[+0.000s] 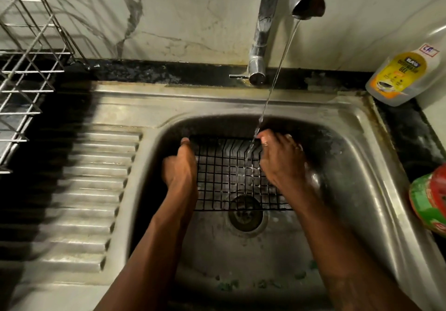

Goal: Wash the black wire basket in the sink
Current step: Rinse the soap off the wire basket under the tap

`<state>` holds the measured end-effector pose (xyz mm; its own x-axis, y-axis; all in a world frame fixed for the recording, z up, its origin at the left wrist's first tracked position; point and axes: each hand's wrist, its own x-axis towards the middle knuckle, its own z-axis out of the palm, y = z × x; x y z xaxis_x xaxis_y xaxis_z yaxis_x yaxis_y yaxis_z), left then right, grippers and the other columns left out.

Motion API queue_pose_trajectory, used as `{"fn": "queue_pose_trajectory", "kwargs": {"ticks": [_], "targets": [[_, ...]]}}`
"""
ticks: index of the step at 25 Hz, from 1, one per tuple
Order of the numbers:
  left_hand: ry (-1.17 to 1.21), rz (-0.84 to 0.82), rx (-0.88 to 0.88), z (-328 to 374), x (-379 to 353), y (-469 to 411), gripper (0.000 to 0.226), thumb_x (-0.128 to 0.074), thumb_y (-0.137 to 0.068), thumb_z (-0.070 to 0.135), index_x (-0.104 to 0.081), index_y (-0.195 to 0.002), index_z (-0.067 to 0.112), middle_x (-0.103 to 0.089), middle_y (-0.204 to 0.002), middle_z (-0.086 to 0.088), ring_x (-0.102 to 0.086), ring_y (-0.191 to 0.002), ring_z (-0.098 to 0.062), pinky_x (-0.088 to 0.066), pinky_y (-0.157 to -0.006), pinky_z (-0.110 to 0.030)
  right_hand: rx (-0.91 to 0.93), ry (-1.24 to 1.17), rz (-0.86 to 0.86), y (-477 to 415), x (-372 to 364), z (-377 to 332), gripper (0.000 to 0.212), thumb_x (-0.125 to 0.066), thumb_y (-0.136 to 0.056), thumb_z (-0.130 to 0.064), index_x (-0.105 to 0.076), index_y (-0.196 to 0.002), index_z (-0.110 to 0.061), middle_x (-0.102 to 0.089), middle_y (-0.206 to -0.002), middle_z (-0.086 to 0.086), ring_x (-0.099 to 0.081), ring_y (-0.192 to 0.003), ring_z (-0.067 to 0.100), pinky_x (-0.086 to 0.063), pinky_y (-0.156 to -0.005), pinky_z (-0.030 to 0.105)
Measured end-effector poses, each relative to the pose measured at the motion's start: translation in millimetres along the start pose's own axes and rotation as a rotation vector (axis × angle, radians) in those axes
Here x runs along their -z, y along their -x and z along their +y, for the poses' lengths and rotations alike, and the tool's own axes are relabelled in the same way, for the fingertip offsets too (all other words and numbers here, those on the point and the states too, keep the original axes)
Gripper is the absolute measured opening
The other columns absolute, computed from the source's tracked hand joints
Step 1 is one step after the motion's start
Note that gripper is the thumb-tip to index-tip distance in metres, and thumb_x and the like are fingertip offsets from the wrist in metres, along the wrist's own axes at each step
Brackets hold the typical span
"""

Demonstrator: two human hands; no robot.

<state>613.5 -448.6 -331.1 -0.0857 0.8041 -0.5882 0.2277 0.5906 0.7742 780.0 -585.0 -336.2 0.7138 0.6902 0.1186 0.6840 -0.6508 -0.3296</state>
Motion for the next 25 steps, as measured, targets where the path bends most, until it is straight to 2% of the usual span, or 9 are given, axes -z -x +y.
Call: {"fn": "queue_pose_trajectory", "kwargs": {"ticks": [4, 7, 10, 12, 13, 16, 19, 22, 25], "targets": [[0.028, -0.033, 0.043, 3.7, 5.9, 11.6, 0.090, -0.060, -0.062, 0.071, -0.070, -0.123, 0.005, -0.072, -0.119, -0.022, -0.066, -0.116, -0.045, -0.047, -0.104, -0.066, 0.044, 0.102, 0.039, 5.0, -13.4, -25.9, 0.036, -0.048, -0.084, -0.029, -0.061, -0.117, -0.031, -0.063, -0.111, -0.004, -0.055, -0.111, 0.029, -0.037, -0.099, 0.060], [0.014, -0.077, 0.041, 1.9, 0.1, 6.2, 0.106, -0.054, -0.052, 0.078, -0.066, -0.126, 0.002, -0.068, -0.124, -0.026, -0.062, -0.119, -0.050, -0.044, -0.102, -0.071, 0.065, 0.121, 0.083, 6.7, -10.9, -22.9, 0.037, -0.051, -0.082, -0.026, -0.065, -0.117, -0.030, -0.067, -0.110, -0.006, -0.060, -0.110, 0.025, -0.032, -0.107, 0.058], [-0.057, -0.109, 0.014, 1.6, -8.9, 18.5, 0.097, -0.052, -0.058, 0.078, -0.072, -0.112, 0.000, -0.071, -0.112, -0.029, -0.069, -0.102, -0.051, -0.055, -0.083, -0.068, 0.224, -0.007, 0.053, 7.4, -14.9, -51.0, 0.042, -0.055, -0.087, -0.019, -0.062, -0.128, -0.024, -0.067, -0.117, 0.001, -0.060, -0.110, 0.027, -0.040, -0.105, 0.052], [-0.067, -0.112, 0.000, 6.4, -9.4, 29.0, 0.079, -0.055, -0.069, 0.070, -0.075, -0.101, 0.001, -0.075, -0.097, -0.026, -0.072, -0.081, -0.043, -0.059, -0.068, -0.054, 0.354, -0.053, 0.024, 8.9, -21.8, -69.0, 0.045, -0.052, -0.093, -0.019, -0.055, -0.138, -0.023, -0.063, -0.125, 0.003, -0.057, -0.113, 0.028, -0.044, -0.099, 0.053], [-0.058, -0.097, 0.005, 8.6, -8.5, 29.5, 0.076, -0.057, -0.069, 0.069, -0.076, -0.099, 0.001, -0.075, -0.094, -0.024, -0.072, -0.081, -0.042, -0.058, -0.069, -0.054, 0.405, -0.018, 0.030, 7.9, -22.2, -66.8, 0.048, -0.050, -0.094, -0.018, -0.053, -0.141, -0.025, -0.062, -0.128, 0.001, -0.056, -0.115, 0.027, -0.043, -0.100, 0.052], [-0.025, -0.067, -0.009, 13.5, -2.4, 19.4, 0.089, -0.058, -0.059, 0.073, -0.072, -0.107, -0.001, -0.073, -0.106, -0.026, -0.071, -0.099, -0.048, -0.053, -0.087, -0.070, 0.289, 0.015, 0.090, 1.1, -11.2, -21.3, 0.041, -0.047, -0.092, -0.021, -0.061, -0.130, -0.028, -0.069, -0.116, 0.000, -0.060, -0.106, 0.027, -0.044, -0.096, 0.046], [-0.033, -0.080, -0.042, 10.2, -0.9, 13.5, 0.095, -0.057, -0.058, 0.076, -0.068, -0.109, -0.003, -0.074, -0.102, -0.026, -0.072, -0.089, -0.046, -0.051, -0.088, -0.072, 0.062, -0.037, 0.090, 1.7, -3.5, 1.6, 0.032, -0.048, -0.096, -0.024, -0.065, -0.123, -0.021, -0.068, -0.113, 0.004, -0.060, -0.108, 0.030, -0.043, -0.100, 0.047], [-0.048, -0.118, -0.048, 10.4, -3.1, 24.3, 0.084, -0.056, -0.065, 0.074, -0.073, -0.102, 0.000, -0.072, -0.080, -0.019, -0.069, -0.072, -0.040, -0.057, -0.075, -0.061, 0.221, -0.091, 0.052, 9.0, -22.0, -53.3, 0.043, -0.058, -0.095, -0.019, -0.055, -0.138, -0.021, -0.061, -0.134, 0.004, -0.051, -0.127, 0.026, -0.032, -0.115, 0.049], [-0.037, -0.118, 0.009, 13.3, -3.0, 27.3, 0.075, -0.058, -0.072, 0.064, -0.074, -0.106, -0.001, -0.072, -0.103, -0.026, -0.072, -0.096, -0.042, -0.059, -0.079, -0.056, 0.345, -0.315, -0.032, 5.4, -26.5, -67.1, 0.049, -0.058, -0.096, -0.011, -0.054, -0.142, -0.024, -0.059, -0.139, 0.001, -0.049, -0.132, 0.019, -0.032, -0.117, 0.042]]}}
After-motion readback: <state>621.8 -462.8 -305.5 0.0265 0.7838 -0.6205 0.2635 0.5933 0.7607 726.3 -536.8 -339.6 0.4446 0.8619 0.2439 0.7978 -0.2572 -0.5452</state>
